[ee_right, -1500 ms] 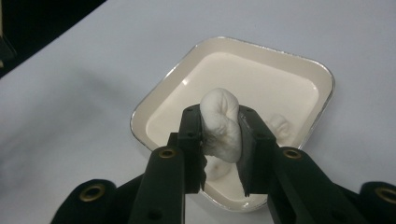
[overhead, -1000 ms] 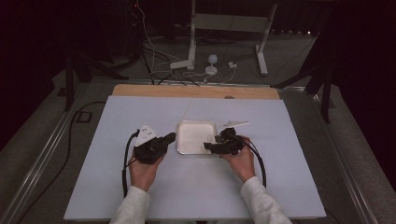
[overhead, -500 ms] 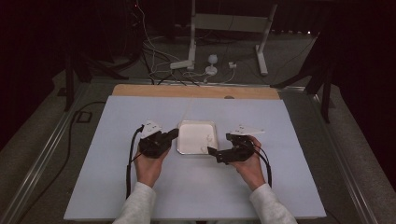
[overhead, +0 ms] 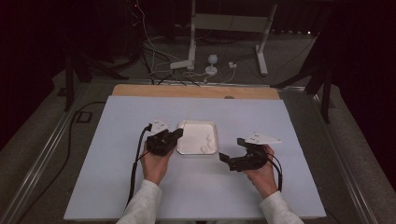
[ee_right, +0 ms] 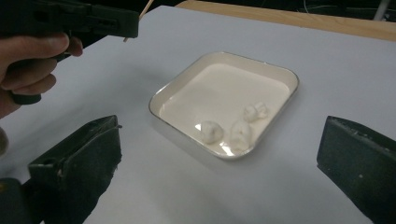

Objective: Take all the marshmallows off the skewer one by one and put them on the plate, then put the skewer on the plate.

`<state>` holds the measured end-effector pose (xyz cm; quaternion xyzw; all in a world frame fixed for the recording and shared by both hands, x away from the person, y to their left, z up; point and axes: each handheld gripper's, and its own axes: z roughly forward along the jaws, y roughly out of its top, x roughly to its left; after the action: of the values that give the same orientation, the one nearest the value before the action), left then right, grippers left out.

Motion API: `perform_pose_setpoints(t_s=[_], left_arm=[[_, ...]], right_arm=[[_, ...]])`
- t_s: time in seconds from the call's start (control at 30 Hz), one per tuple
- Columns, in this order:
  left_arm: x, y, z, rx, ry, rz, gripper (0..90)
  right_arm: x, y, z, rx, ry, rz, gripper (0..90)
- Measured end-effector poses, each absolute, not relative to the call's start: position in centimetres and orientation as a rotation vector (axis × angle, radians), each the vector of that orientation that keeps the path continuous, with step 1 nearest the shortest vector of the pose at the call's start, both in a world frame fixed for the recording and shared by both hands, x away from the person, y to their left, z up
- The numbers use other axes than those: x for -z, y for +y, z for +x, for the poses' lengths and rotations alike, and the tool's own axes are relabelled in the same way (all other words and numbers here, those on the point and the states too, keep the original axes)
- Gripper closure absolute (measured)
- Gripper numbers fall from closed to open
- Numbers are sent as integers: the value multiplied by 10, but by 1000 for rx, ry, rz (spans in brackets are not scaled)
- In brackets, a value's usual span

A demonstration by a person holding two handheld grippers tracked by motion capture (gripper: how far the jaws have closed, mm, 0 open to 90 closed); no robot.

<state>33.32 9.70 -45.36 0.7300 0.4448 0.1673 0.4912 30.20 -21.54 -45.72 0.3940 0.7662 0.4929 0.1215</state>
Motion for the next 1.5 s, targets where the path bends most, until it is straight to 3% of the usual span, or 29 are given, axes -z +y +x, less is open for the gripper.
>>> perform_pose_setpoints(t_s=[0.57, 1.5], left_arm=[[474, 78, 341, -393, 1152, 1811, 900], [517, 63, 343, -372, 1324, 1875, 896]], right_arm=[[459, -244, 286, -1447, 2167, 1165, 0], [456, -246, 286, -1453, 2148, 1150, 0]])
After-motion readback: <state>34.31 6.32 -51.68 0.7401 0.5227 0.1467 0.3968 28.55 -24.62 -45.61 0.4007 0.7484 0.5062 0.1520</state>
